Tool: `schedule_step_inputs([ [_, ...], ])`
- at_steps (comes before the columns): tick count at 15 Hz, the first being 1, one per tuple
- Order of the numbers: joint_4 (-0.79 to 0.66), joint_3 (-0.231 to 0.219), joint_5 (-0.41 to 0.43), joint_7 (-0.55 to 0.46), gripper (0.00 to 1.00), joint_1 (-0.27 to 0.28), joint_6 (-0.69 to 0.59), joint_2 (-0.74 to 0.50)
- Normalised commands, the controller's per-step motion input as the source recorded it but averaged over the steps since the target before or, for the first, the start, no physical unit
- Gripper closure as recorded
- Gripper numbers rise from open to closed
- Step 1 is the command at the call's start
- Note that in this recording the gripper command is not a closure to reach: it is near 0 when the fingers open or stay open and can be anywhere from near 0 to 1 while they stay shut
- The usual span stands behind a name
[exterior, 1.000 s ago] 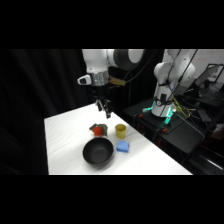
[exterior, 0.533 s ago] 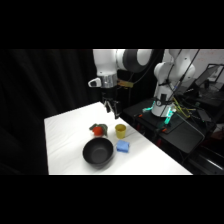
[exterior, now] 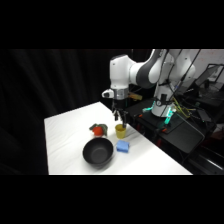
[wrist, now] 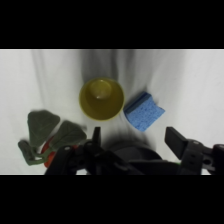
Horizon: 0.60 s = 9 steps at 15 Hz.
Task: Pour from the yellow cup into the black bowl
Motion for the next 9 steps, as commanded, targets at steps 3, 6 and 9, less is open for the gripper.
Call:
schedule_step_inputs([
  [3, -0.16, 0.067, 0.196, -0.04, 0.00, 0.063, 0.36, 0.07],
  [6, -0.08, 0.064, 0.203, -0.07, 0.00, 0.033, 0.29, 0.11],
  [9, 0.00, 0.069, 0.227, -0.13, 0.00, -0.020, 0.31, 0.24],
])
